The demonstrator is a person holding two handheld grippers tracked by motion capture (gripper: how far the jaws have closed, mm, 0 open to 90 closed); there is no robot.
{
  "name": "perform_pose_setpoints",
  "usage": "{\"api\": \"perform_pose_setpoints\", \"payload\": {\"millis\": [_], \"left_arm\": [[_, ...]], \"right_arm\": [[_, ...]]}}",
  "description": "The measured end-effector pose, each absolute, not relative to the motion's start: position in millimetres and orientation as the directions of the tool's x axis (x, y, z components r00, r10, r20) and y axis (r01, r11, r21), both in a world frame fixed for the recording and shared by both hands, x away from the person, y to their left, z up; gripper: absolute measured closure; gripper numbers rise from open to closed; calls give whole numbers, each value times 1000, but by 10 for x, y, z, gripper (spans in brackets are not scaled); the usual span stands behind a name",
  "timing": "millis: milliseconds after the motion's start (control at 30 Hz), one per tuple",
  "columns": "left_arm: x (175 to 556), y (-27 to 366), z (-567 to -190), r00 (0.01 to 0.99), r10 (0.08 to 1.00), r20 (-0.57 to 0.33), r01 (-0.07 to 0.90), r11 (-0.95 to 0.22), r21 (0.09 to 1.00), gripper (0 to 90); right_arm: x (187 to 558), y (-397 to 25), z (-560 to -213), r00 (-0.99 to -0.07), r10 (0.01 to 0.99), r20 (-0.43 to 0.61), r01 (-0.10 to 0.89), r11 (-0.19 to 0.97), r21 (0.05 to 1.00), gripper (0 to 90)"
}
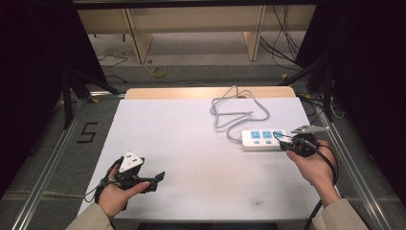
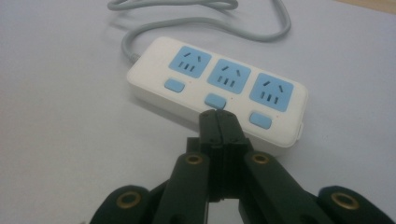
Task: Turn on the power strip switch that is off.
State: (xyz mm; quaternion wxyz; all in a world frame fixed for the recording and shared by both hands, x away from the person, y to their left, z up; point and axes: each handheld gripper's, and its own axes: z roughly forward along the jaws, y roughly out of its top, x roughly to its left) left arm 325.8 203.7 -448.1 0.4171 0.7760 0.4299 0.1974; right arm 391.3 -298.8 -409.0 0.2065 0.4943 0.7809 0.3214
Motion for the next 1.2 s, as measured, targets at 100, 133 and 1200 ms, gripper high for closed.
{"api": "perform_pose_setpoints", "payload": {"millis": [100, 133, 1200], "left_arm": [[3261, 2036, -4482, 552, 832, -53, 504, -283, 816, 95], [3263, 2036, -4480, 553, 832, -50, 502, -285, 817, 95], [3273, 2036, -4475, 537, 842, -57, 500, -263, 825, 96]], "right_arm": [[3966, -2998, -4103, -419, 908, 3, 651, 299, 698, 900], [3999, -3001, -4110, -415, 910, 9, 659, 294, 692, 900], [4323, -2983, -4118, -410, 912, 22, 716, 307, 627, 900]]}}
